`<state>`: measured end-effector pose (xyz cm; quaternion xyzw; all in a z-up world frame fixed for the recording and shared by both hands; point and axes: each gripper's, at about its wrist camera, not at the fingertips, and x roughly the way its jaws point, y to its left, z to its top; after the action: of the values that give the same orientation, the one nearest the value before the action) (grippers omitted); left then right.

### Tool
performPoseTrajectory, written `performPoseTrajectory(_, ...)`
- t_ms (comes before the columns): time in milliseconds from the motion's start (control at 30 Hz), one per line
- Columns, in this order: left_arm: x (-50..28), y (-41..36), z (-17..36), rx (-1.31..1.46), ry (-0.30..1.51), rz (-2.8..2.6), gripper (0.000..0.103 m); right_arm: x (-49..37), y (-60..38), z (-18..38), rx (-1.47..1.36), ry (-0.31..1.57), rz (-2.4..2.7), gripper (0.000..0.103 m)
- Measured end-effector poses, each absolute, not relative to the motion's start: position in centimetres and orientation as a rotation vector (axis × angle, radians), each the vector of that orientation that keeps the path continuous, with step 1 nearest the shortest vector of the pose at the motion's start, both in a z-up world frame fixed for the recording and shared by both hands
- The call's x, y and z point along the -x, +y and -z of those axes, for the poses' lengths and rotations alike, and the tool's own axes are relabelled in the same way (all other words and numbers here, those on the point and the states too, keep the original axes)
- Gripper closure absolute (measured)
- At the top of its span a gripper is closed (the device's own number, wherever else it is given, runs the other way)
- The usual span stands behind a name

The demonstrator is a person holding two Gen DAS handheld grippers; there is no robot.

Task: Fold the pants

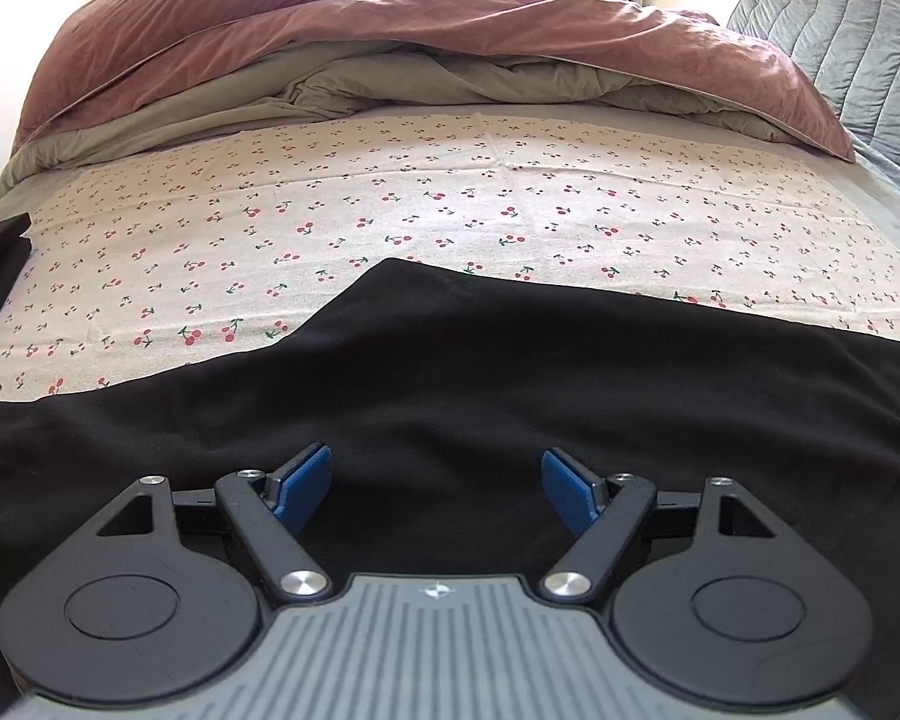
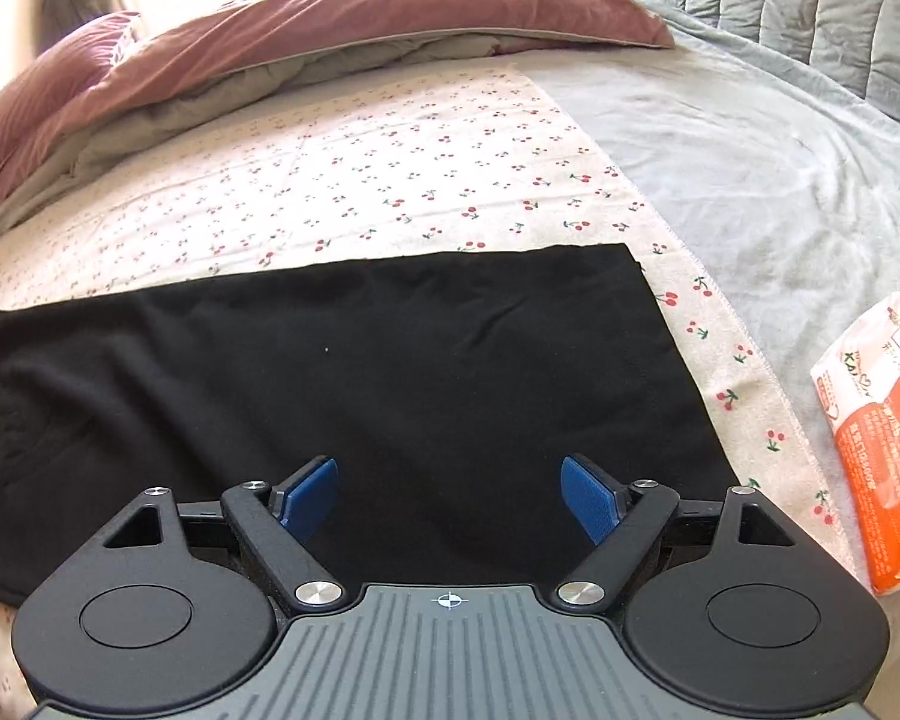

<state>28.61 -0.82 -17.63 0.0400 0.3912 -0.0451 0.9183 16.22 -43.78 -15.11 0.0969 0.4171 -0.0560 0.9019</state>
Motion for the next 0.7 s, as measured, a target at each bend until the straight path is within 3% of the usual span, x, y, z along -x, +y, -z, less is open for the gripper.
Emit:
performPoseTrajectory(167,-29.0,-2.2,18.7,-0.117,0.836,0.144,0.030,-21.1,-42.6,15.1,-0.214,0.839,0.112,0.020)
performPoseTrajectory(267,-29.2,-2.5,19.2,-0.141,0.829,0.131,0.025,-24.3,-41.6,15.7,-0.231,0.844,0.055,0.020)
performPoseTrajectory(433,-29.2,-2.2,19.3,-0.127,0.832,0.132,0.023,-28.6,-40.4,17.1,-0.108,0.891,0.115,0.019)
performPoseTrajectory(700,-29.0,-1.1,18.9,-0.108,0.845,0.127,0.023,-29.3,-47.0,17.9,-0.231,0.859,0.389,0.019)
